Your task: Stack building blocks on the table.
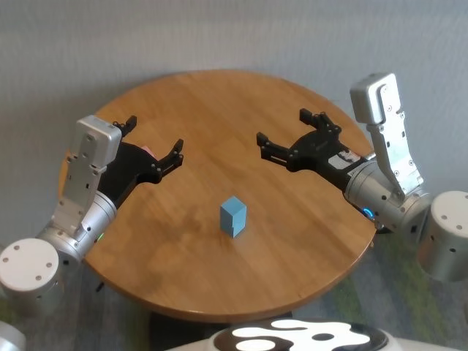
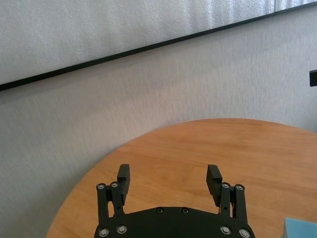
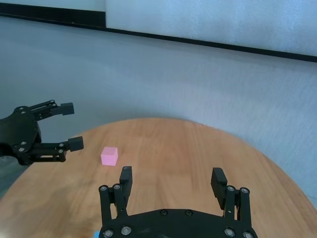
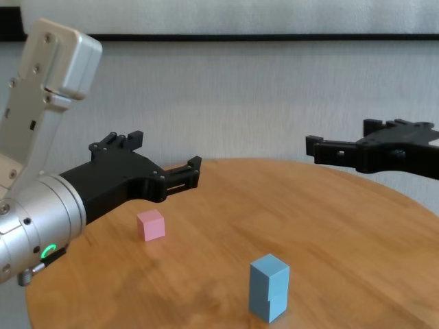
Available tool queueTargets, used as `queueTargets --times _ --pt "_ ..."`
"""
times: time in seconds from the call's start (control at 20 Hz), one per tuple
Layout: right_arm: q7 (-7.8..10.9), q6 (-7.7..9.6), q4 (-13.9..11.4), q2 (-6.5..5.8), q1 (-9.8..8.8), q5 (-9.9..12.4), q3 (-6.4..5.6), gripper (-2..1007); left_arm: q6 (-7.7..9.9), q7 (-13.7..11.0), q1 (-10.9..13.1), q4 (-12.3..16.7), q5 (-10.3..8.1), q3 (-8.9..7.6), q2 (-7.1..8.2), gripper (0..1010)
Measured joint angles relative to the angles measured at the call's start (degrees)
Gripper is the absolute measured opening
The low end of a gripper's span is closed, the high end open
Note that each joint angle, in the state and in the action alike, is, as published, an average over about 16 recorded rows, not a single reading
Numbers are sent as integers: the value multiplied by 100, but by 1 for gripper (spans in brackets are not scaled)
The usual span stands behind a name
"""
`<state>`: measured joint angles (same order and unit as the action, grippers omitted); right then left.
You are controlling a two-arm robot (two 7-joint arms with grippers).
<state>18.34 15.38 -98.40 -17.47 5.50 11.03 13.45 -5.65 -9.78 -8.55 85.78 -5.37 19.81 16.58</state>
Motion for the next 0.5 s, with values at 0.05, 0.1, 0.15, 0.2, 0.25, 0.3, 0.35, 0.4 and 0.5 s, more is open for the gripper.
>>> queueTargets --times 0.05,0.1,0.15,0.2,0.25,0.3,0.35,0.4,0.5 --pt "96 -78 62 -36 27 36 10 1005 0 0 0 0 0 0 0 1002" --pt "197 -156 128 -76 57 76 23 1005 0 0 0 0 0 0 0 1002" --pt "298 -229 195 -118 89 121 37 1005 0 0 0 0 0 0 0 1001" --pt "397 -303 262 -160 120 168 50 1005 0 0 0 0 0 0 0 1001" --pt "487 -372 325 -200 150 217 61 1005 0 0 0 0 0 0 0 1001" --pt "569 -440 386 -239 181 267 72 1005 0 0 0 0 0 0 0 1001" --pt "634 -502 442 -273 210 316 80 1005 0 0 0 0 0 0 0 1002" --pt "683 -553 491 -303 237 357 88 1005 0 0 0 0 0 0 0 1002" --pt "748 -628 569 -352 284 430 104 1005 0 0 0 0 0 0 0 1002"
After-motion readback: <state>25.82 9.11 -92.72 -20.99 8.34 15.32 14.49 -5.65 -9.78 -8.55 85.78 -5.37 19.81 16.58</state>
